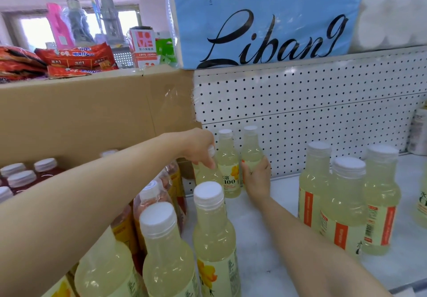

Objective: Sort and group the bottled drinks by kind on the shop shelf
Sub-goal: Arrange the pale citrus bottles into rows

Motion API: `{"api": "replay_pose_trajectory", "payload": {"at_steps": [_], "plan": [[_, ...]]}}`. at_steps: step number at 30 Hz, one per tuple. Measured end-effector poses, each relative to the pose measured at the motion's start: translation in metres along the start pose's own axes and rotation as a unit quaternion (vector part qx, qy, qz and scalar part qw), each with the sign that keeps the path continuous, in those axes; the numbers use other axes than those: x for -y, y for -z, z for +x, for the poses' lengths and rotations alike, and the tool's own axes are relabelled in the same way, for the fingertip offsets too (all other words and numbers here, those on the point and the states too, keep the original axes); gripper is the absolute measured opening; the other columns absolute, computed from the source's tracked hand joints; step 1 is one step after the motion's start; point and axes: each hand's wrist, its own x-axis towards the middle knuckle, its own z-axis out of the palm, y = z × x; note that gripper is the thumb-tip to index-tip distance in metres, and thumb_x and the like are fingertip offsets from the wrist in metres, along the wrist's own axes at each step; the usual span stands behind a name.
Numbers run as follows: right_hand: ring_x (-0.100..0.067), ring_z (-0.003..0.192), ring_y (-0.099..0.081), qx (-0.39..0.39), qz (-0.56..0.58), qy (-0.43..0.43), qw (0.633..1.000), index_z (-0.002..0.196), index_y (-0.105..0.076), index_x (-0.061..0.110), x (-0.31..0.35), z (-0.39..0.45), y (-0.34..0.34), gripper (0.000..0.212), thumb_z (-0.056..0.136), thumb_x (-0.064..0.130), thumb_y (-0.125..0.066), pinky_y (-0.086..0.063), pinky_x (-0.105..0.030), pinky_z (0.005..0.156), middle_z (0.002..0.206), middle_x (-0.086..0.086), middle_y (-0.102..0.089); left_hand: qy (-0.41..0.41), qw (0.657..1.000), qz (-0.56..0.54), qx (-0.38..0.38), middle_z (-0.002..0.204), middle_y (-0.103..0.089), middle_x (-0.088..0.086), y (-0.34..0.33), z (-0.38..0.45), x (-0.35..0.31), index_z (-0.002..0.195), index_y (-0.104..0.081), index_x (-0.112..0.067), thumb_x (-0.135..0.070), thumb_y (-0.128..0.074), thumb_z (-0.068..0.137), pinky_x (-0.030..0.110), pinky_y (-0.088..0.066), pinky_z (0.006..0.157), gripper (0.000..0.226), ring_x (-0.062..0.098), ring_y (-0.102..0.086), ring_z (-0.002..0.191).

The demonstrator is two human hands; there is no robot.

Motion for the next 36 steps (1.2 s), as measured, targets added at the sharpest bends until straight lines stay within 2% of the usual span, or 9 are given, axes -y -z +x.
{"api": "replay_pose_trajectory", "payload": {"at_steps": [4,9,13,16,20,22,25,29,36], "plan": [[-0.035,0.122,-0.047,0.033,-0.037,0.012,0.999,0.134,-0.04,0.001,0.003,-0.003,0.008,0.064,0.091,0.041,-0.064,-0.043,-0.046,0.099,0.131,-0.017,-0.049,0.006,1.0,0.003,0.002,0.11,-0.067,0.006,0.001,-0.001,-0.002,0.123,-0.057,-0.009,-0.039,-0.075,0.087,0.028,-0.049,0.074,0.05,0.019,-0.064,0.088],[-0.032,0.129,-0.041,-0.09,-0.103,0.118,0.984,0.141,-0.041,0.003,0.035,-0.044,0.025,0.056,0.097,0.035,-0.057,-0.033,-0.042,0.109,0.14,-0.015,-0.047,0.008,1.0,0.007,0.002,0.113,-0.065,0.006,0.001,-0.003,-0.004,0.126,-0.055,-0.01,-0.04,-0.076,0.087,0.034,-0.053,0.083,0.053,0.022,-0.065,0.094],[-0.024,0.121,-0.048,0.01,-0.068,0.127,0.989,0.137,-0.047,0.009,0.064,-0.079,0.041,0.043,0.101,0.033,-0.047,-0.039,-0.038,0.102,0.131,-0.006,-0.053,0.019,1.0,0.006,-0.002,0.115,-0.063,0.006,-0.002,-0.008,-0.006,0.129,-0.053,-0.013,-0.039,-0.072,0.09,0.034,-0.053,0.081,0.051,0.023,-0.066,0.096],[-0.007,0.112,-0.054,0.078,0.049,0.111,0.99,0.132,-0.054,0.017,0.085,-0.119,0.075,0.036,0.104,0.038,-0.044,-0.042,-0.019,0.089,0.123,0.006,-0.058,0.024,1.0,-0.002,-0.019,0.118,-0.062,0.006,-0.006,-0.015,-0.007,0.135,-0.051,-0.016,-0.039,-0.071,0.091,0.032,-0.051,0.079,0.053,0.024,-0.065,0.099],[0.013,0.108,-0.054,0.228,0.224,0.094,0.943,0.124,-0.052,0.039,0.097,-0.187,0.13,0.035,0.096,0.058,-0.047,-0.04,-0.005,0.085,0.111,0.03,-0.061,0.025,0.999,0.003,-0.031,0.126,-0.061,0.005,-0.007,-0.019,-0.007,0.136,-0.053,-0.019,-0.04,-0.073,0.09,0.033,-0.05,0.084,0.056,0.027,-0.065,0.106],[0.011,0.112,-0.053,0.297,0.213,0.103,0.925,0.13,-0.043,0.047,0.094,-0.207,0.138,0.053,0.082,0.065,-0.06,-0.044,-0.012,0.09,0.115,0.037,-0.055,0.026,0.999,-0.001,-0.033,0.129,-0.058,0.002,-0.004,-0.022,-0.008,0.132,-0.057,-0.023,-0.042,-0.076,0.086,0.035,-0.051,0.088,0.053,0.027,-0.065,0.109],[0.009,0.118,-0.052,0.341,0.165,0.107,0.919,0.141,-0.03,0.046,0.086,-0.22,0.126,0.088,0.068,0.045,-0.08,-0.044,-0.015,0.098,0.127,0.03,-0.053,0.018,0.999,-0.011,-0.042,0.123,-0.051,-0.002,-0.001,-0.029,-0.011,0.125,-0.063,-0.027,-0.036,-0.078,0.086,0.034,-0.05,0.088,0.043,0.026,-0.064,0.108],[0.01,0.107,-0.058,0.308,0.142,0.092,0.936,0.131,-0.036,0.041,0.081,-0.225,0.114,0.079,0.073,0.023,-0.085,-0.049,-0.016,0.092,0.119,0.022,-0.061,0.017,0.999,-0.002,-0.051,0.114,-0.053,-0.003,0.003,-0.033,-0.009,0.125,-0.065,-0.025,-0.033,-0.079,0.084,0.029,-0.041,0.082,0.044,0.02,-0.055,0.101],[0.004,0.101,-0.059,0.211,0.133,0.052,0.967,0.118,-0.042,0.031,0.065,-0.179,0.119,0.06,0.076,0.011,-0.081,-0.047,-0.014,0.082,0.112,0.015,-0.06,0.048,0.998,-0.029,-0.038,0.123,-0.056,0.003,0.004,-0.027,-0.001,0.14,-0.053,-0.015,-0.029,-0.079,0.086,0.023,-0.054,0.068,0.062,0.018,-0.068,0.088]]}}
